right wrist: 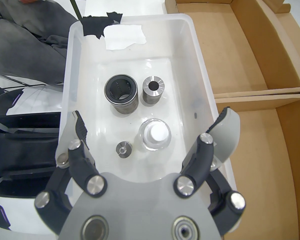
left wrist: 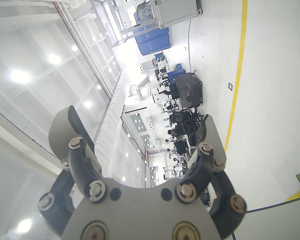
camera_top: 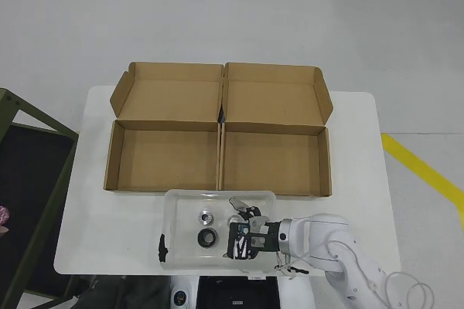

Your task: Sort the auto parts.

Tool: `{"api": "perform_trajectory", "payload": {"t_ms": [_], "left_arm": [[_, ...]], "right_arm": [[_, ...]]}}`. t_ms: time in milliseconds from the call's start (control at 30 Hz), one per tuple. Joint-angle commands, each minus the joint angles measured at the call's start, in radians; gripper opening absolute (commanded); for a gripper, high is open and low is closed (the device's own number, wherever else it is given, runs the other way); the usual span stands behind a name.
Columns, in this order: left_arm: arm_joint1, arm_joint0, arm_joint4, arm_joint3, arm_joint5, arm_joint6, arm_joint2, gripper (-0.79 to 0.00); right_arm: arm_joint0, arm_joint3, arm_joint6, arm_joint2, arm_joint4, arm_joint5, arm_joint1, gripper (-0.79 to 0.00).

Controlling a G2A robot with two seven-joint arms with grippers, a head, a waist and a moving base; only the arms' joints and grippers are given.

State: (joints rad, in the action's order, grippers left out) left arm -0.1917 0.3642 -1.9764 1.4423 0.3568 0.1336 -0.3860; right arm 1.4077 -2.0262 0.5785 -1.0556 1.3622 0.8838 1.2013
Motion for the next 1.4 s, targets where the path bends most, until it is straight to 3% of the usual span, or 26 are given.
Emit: {"api": "perform_trajectory", "payload": {"t_ms": [0,367,633,833,967,1033,1100,1367], "left_arm": [[0.000,0.000,0.000,0.000,0.000,0.000,0.000,0.000],[0.000,0.000,0.000,0.000,0.000,0.000,0.000,0.000],[0.000,0.000,0.000,0.000,0.000,0.000,0.000,0.000],[0.000,0.000,0.000,0.000,0.000,0.000,0.000,0.000],[0.000,0.000,0.000,0.000,0.000,0.000,0.000,0.000],[0.000,0.000,0.000,0.000,0.000,0.000,0.000,0.000],[0.000,0.000,0.000,0.000,0.000,0.000,0.000,0.000],[0.000,0.000,0.000,0.000,0.000,0.000,0.000,0.000]], "right_arm": [[-0.004,0.009,0.003,0.008,-0.002,-0.007,-0.001,0.000],[-0.034,0.057,0.006,0.011,-0.024,-0.034,-0.009,0.000],[-0.058,0.090,0.019,0.018,-0.048,-0.048,-0.014,-0.326],[-0.070,0.103,0.025,0.024,-0.050,-0.056,-0.019,-0.413],[-0.075,0.109,0.021,0.029,-0.049,-0.064,-0.021,-0.533],[-0.076,0.110,0.019,0.031,-0.051,-0.066,-0.022,-0.631],[-0.075,0.106,0.016,0.030,-0.054,-0.066,-0.024,-0.785],[-0.064,0.038,-0.024,0.002,-0.076,-0.047,-0.037,-0.785]]}}
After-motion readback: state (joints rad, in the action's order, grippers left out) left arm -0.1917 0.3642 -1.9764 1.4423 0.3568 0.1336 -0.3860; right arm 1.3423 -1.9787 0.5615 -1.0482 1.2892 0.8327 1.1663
